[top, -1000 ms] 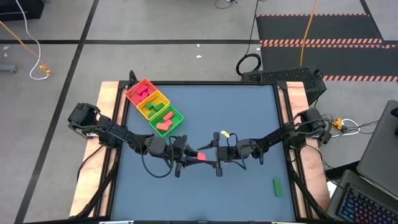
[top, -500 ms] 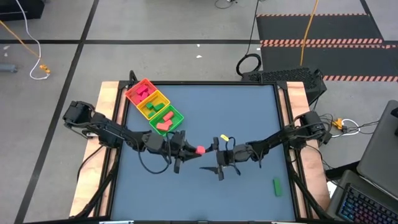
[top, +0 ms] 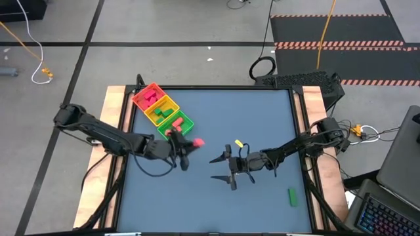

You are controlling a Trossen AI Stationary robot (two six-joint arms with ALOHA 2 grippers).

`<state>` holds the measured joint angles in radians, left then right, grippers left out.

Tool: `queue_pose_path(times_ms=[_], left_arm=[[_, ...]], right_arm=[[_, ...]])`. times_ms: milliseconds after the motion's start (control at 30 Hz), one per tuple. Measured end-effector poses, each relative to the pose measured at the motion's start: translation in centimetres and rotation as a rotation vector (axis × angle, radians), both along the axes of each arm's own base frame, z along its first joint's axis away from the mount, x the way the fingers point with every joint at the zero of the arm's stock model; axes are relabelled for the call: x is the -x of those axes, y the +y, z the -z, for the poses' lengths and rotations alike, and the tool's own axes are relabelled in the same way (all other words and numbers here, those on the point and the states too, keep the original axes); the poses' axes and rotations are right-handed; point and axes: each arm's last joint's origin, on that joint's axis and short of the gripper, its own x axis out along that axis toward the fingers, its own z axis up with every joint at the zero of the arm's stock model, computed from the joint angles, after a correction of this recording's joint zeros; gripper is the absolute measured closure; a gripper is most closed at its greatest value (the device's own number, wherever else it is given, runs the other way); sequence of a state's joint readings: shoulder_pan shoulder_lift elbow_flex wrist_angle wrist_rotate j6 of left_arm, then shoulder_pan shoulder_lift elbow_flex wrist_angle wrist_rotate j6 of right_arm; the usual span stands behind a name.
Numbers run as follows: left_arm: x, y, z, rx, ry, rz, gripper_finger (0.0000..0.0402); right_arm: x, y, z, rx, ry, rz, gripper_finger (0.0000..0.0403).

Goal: Sort & place blocks by color
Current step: Put the red block into the green basket

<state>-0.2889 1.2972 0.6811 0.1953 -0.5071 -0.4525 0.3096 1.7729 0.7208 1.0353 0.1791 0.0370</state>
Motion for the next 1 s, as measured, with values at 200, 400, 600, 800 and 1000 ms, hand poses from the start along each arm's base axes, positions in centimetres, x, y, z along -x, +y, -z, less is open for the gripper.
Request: queue_pose_path(times_ms=[200, 400, 600, 800, 1000], left_arm=[[3.1, 2.3, 0.5, -0.063, 0.169, -0.337, 0.034], [4.1, 3.9, 1.9, -0.064, 0.299, -0.492, 0.034], [3.4, 4.5, 3.3, -0.069, 0.372, -0.501, 0.0339], [3.2, 5.2, 4.0, -0.068, 0.428, -0.507, 0.0339], [3.0, 5.7, 4.5, -0.071, 0.455, -0.527, 0.0339]], right_arm=[[0.0, 0.0, -0.4, -0.019, -0.034, 0.001, 0.0121], [0.0, 0.0, -1.1, -0.129, -0.09, 0.004, 0.0122], [0.0, 0.0, -1.0, -0.176, -0.081, 0.006, 0.0122], [-0.1, 0.0, -1.0, -0.187, -0.075, 0.011, 0.0122], [-0.1, 0.0, -0.9, -0.18, -0.067, 0.013, 0.0122]])
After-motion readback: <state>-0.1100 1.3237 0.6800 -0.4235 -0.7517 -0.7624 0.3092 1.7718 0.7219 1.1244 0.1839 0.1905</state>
